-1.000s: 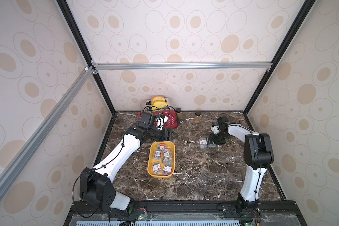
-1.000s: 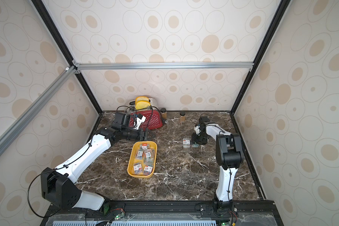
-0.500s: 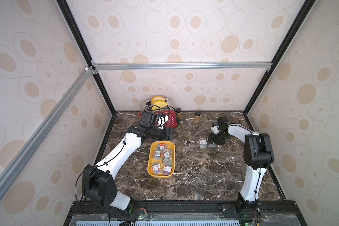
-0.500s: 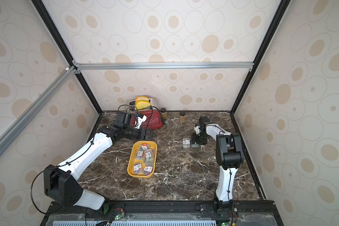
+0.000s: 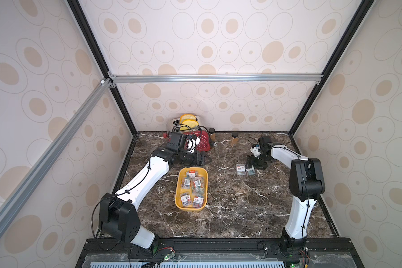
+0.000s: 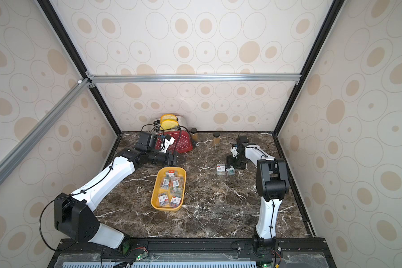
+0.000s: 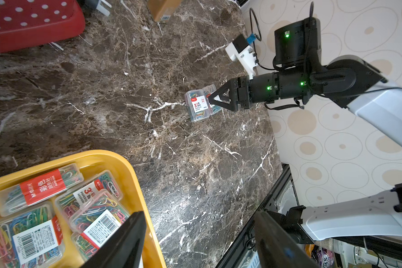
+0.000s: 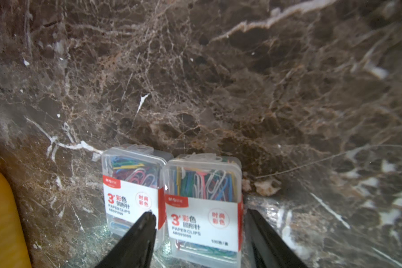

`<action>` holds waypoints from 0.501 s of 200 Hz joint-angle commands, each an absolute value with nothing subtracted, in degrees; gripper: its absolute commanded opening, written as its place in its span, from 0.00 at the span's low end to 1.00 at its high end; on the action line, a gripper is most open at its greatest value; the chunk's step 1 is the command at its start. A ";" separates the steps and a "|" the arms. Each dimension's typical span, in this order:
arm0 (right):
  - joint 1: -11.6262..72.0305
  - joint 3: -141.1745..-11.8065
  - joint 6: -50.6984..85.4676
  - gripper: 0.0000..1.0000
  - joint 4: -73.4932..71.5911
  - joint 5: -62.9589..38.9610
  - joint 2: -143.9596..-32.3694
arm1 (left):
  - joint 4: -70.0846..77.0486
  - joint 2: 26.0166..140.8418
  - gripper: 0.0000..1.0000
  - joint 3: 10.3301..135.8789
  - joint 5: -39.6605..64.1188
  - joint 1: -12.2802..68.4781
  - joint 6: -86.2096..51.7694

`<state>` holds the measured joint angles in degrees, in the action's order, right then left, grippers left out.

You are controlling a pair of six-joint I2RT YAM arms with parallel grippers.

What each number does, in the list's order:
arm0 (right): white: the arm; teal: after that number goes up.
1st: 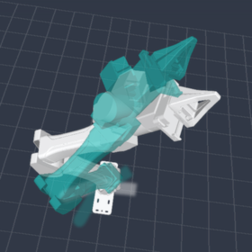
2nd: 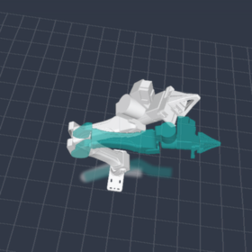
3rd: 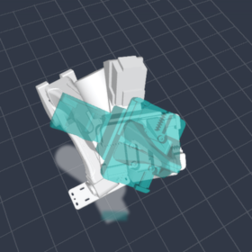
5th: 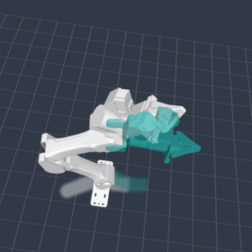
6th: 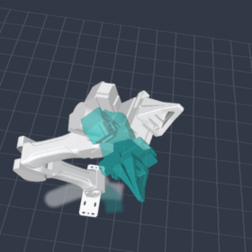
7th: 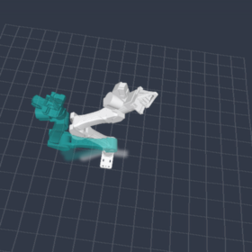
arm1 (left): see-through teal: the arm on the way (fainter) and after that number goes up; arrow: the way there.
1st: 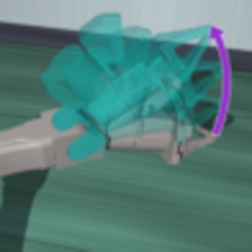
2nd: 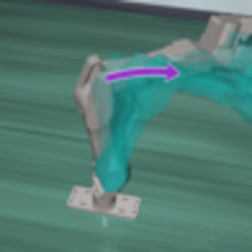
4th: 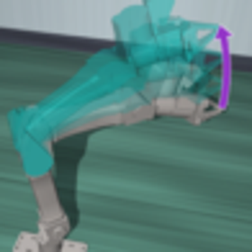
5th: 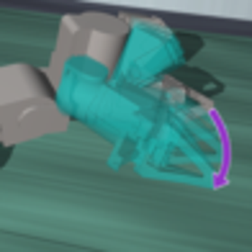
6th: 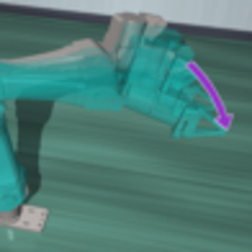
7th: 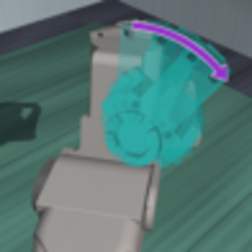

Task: Take the paper clips out of the storage box
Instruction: Place the boxed paper clips at the center of the board, then pick up the boxed paper clips from the storage box.

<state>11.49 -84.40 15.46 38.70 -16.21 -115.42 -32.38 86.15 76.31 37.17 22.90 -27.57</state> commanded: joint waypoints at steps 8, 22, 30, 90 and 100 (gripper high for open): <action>11.16 -86.16 15.03 0.66 41.08 -15.95 -114.49 | -32.67 86.31 0.77 78.26 37.10 23.02 -26.45; 11.17 -86.80 15.29 0.67 41.92 -15.46 -113.05 | -33.03 85.96 0.77 77.51 36.21 23.07 -26.32; 11.16 -86.84 15.21 0.67 42.27 -15.38 -111.93 | -33.33 85.72 0.77 76.89 35.29 23.02 -26.21; 12.93 -85.97 13.59 0.68 46.42 -14.97 -101.82 | -33.18 84.36 0.79 68.83 26.51 23.62 -28.30; 13.69 -85.77 13.20 0.68 47.23 -14.69 -100.39 | -32.62 84.46 0.79 67.70 25.22 23.96 -29.07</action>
